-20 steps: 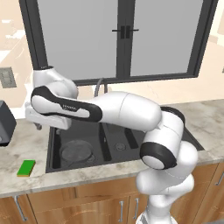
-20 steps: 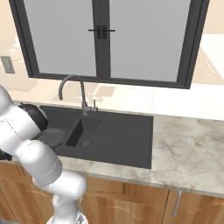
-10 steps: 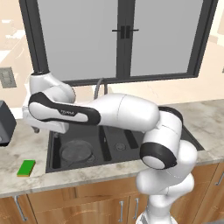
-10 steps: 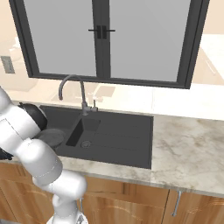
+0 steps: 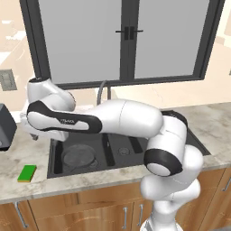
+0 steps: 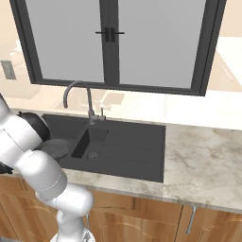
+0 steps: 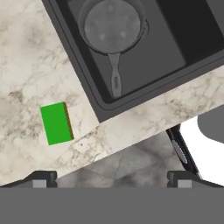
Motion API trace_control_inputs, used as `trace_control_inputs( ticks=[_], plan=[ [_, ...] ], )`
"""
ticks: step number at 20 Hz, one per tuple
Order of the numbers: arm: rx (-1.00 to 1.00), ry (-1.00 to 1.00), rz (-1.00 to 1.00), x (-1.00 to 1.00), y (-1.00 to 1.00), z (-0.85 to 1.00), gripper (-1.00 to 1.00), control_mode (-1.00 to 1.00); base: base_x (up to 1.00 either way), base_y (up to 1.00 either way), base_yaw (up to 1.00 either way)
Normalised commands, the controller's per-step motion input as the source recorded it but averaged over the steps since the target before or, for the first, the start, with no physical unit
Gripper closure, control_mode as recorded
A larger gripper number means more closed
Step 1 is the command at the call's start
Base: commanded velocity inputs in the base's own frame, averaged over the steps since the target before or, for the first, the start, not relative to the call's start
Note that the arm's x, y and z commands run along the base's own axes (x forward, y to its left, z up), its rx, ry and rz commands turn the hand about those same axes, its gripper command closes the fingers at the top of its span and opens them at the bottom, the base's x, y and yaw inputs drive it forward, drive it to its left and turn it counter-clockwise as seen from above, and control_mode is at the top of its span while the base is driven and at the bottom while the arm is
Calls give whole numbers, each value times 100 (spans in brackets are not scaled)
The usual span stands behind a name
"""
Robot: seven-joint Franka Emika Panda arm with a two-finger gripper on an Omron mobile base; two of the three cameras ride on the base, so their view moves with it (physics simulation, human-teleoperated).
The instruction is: Pick the pan and sponge and place them into the sink. Then turn on the water.
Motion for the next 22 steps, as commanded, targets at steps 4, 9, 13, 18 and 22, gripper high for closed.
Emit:
trace_control_inputs(
  ticks=[4,9,13,18,22],
  plan=[
    [0,-2,0,-5,10,-5,-100,-100,0,0,0],
    [0,0,2,0,10,-7,-100,-100,0,0,0],
    [0,0,4,0,9,-3,-100,-100,0,0,0],
    [1,0,7,0,8,-1,-100,-100,0,0,0],
    [0,0,7,0,8,-3,-100,-100,0,0,0]
  ],
)
